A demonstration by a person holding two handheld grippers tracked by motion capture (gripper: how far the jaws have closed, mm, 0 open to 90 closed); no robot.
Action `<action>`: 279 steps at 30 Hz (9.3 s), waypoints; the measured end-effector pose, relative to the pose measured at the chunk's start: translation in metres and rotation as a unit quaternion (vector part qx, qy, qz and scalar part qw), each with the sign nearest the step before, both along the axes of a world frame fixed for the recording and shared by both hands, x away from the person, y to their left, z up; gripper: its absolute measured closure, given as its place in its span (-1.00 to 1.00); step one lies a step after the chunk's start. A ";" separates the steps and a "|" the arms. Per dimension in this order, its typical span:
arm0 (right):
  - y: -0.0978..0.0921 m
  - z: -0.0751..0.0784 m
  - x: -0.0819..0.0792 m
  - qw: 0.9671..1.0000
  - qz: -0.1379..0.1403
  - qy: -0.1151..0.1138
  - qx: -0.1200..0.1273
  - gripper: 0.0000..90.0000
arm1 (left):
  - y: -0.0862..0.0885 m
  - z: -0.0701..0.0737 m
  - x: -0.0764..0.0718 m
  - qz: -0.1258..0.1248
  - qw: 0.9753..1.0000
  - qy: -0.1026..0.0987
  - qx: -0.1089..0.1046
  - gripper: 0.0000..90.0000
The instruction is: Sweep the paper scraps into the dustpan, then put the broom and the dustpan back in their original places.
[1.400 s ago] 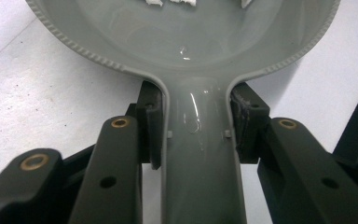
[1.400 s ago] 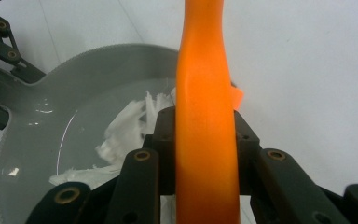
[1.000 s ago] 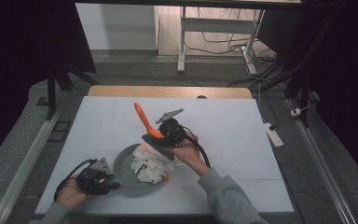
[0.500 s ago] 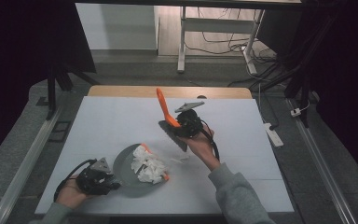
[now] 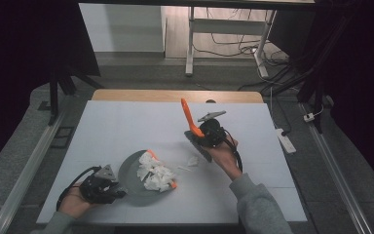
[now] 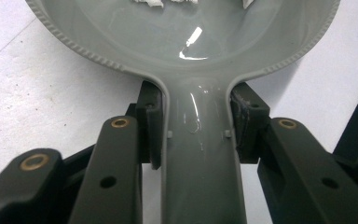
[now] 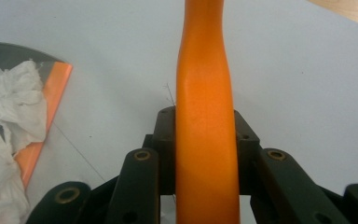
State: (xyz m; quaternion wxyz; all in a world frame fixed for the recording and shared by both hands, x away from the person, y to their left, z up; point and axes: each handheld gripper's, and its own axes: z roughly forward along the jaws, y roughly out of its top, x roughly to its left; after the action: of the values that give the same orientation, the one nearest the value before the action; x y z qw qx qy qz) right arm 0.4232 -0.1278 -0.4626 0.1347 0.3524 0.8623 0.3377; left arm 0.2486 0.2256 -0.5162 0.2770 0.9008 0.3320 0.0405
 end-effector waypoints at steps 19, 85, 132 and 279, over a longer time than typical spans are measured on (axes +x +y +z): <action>0.023 -0.017 -0.010 0.999 0.030 0.029 -0.012 0.57 | -0.003 0.000 0.000 -0.003 1.000 0.001 0.001 0.37; 0.118 0.004 -0.069 0.984 0.162 0.032 0.067 0.57 | -0.005 -0.001 0.001 -0.004 1.000 0.002 0.000 0.37; 0.111 -0.008 -0.077 0.989 0.114 0.034 0.085 0.57 | -0.007 -0.002 0.001 -0.003 1.000 0.002 -0.002 0.37; -0.051 0.013 -0.108 0.986 0.030 0.007 0.166 0.57 | 0.005 0.000 -0.033 0.122 0.990 -0.035 -0.065 0.38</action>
State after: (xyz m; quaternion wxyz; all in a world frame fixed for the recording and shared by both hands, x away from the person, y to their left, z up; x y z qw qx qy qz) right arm 0.3150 -0.1791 -0.4496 0.0579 0.3468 0.8051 0.4777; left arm 0.2157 0.2310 -0.5164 0.3397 0.8316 0.4313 0.0838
